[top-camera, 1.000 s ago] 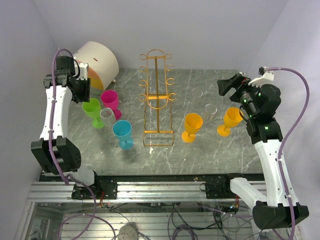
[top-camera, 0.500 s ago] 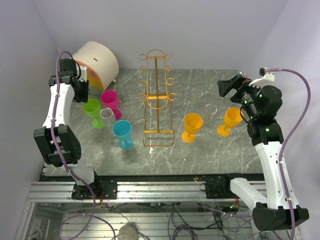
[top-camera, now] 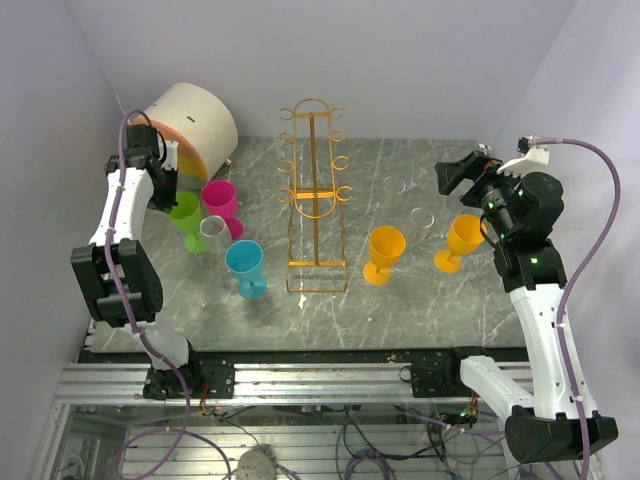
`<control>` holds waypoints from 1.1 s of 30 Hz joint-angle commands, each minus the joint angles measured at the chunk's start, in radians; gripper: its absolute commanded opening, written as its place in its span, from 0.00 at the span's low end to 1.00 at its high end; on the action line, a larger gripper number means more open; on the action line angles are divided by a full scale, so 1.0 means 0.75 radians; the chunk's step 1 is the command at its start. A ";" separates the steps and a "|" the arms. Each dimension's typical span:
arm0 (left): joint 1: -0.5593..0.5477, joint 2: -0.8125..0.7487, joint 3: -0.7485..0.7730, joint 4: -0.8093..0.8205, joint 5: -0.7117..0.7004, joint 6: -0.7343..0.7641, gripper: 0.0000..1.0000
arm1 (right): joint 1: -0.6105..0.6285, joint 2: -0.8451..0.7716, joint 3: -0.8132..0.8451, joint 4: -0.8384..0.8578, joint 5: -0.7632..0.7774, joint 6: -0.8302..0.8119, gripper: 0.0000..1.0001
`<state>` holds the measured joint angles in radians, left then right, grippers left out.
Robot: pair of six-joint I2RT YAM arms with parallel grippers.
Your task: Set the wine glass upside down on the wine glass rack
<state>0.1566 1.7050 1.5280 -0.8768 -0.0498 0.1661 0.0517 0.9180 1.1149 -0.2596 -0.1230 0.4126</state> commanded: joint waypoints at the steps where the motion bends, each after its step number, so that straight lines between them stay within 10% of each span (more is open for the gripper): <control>1: 0.013 -0.017 -0.018 0.040 -0.014 0.020 0.08 | 0.005 -0.020 -0.024 0.011 0.012 -0.017 1.00; 21: 0.007 -0.363 0.751 -0.470 0.015 0.238 0.07 | 0.004 0.024 0.284 -0.054 -0.106 0.046 1.00; 28: 0.004 -0.710 0.586 0.122 0.204 0.346 0.07 | 0.005 0.150 0.442 0.051 -0.501 0.217 1.00; 33: 0.005 -0.993 0.183 0.670 0.495 0.363 0.07 | 0.029 0.297 0.356 0.588 -0.955 0.732 1.00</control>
<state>0.1562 1.0565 1.8080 -0.7654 0.1196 0.4061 0.0528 1.0500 1.4254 -0.1360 -0.5179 0.6373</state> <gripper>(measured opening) 0.084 0.997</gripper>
